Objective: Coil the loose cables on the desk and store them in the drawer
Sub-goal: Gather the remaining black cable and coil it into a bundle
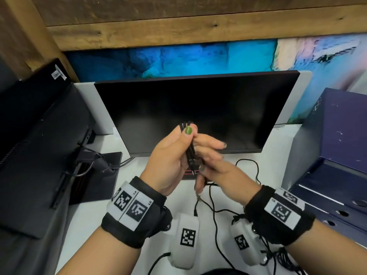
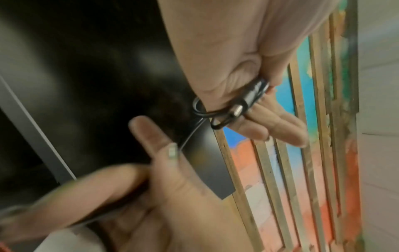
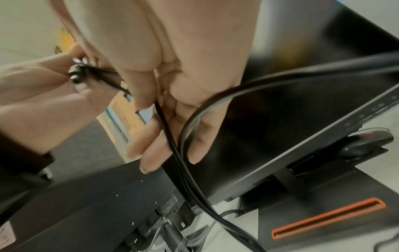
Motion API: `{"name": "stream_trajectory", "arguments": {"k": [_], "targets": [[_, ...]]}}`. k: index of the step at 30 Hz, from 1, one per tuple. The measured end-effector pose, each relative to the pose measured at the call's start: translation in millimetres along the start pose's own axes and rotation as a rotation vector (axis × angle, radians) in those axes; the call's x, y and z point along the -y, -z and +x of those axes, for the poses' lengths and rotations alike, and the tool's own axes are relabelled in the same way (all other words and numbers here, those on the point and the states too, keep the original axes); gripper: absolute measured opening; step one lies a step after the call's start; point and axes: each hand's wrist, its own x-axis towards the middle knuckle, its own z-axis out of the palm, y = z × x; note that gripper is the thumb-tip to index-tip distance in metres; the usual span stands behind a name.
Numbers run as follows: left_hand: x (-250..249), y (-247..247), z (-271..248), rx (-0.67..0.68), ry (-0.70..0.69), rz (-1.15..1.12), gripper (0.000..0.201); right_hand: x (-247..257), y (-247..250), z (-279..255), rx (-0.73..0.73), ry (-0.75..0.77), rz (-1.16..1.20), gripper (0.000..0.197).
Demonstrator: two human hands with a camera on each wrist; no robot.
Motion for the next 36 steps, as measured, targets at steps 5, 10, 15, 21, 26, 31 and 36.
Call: {"name": "stream_trajectory", "arguments": {"k": [5,10,15,21,26,31,36], "targets": [[10.4,2.7,-1.7,-0.131,0.050,0.478,0.025,0.2,-11.0,-7.0,0.197,-0.109,-0.263,0.027],[28.3,14.6,-5.5,-0.064,0.076,1.225,0.015,18.8,2.0,-10.8,0.142,-0.085,-0.414,0.017],[31.4,21.5,-3.6,0.003,0.129,1.542,0.021,23.9,17.3,-10.1,0.020,-0.040,-0.462,0.018],[27.0,34.3,-7.4,0.063,0.294,1.458,0.047,22.6,48.3,-8.9,-0.138,0.098,-0.303,0.030],[23.8,42.6,-15.1,0.091,0.348,1.165,0.026,20.5,58.6,-12.1,-0.038,-0.012,-0.259,0.022],[22.2,48.9,-4.8,0.011,0.203,1.305,0.032,3.3,24.0,-15.3,0.122,-0.069,-0.430,0.030],[9.3,60.4,-5.2,-0.122,0.139,1.424,0.047,-10.5,44.3,-6.1,-0.317,0.013,-0.386,0.026]]}}
